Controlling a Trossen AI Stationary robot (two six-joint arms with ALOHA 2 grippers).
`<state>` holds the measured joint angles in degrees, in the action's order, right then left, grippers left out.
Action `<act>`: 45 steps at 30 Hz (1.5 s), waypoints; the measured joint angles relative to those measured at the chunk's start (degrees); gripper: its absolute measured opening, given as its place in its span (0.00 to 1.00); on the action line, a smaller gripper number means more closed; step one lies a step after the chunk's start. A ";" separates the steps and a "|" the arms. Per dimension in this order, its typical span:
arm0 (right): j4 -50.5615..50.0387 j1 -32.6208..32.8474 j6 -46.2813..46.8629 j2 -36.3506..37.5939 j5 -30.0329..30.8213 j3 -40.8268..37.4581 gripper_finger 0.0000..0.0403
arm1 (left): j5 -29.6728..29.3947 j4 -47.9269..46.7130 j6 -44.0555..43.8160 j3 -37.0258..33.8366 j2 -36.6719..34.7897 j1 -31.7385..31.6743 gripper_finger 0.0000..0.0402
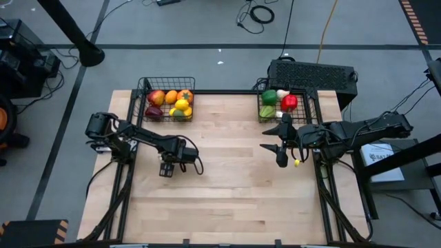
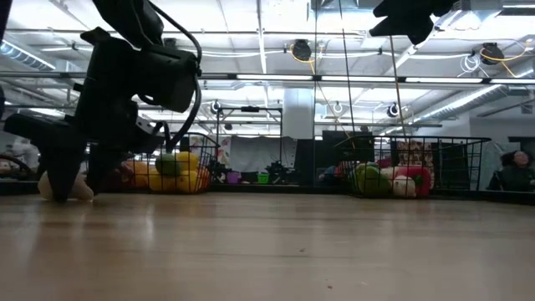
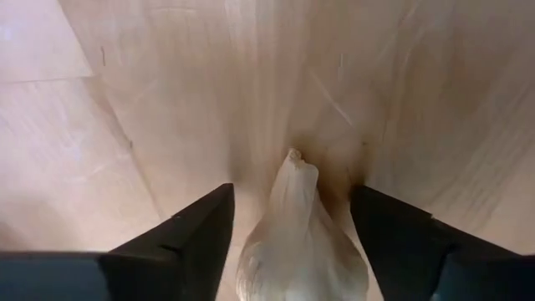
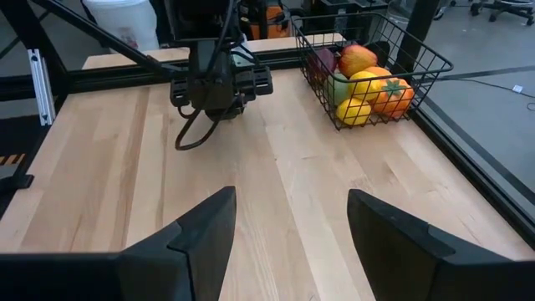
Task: Sort produce into baskets
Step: Put the white garlic in the right basket
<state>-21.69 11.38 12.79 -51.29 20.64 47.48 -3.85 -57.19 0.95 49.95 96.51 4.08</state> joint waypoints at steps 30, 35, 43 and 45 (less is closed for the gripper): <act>0.00 0.00 0.45 0.00 0.02 0.00 0.55 | 1.11 0.18 -0.36 -0.02 0.00 -0.31 0.28; 0.00 0.00 0.45 0.00 0.00 0.00 0.55 | 1.10 0.18 -0.44 -0.02 0.02 -0.31 0.26; 0.00 0.00 0.47 0.00 0.00 0.00 0.55 | 1.10 -0.04 -1.06 0.00 0.02 -0.31 0.26; 0.00 0.00 0.47 0.00 0.00 0.00 0.55 | 1.08 -0.32 -1.07 0.00 0.02 -0.31 0.26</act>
<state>-21.69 11.37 13.26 -51.29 20.65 47.48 -2.76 -57.51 -0.12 49.95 96.53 3.77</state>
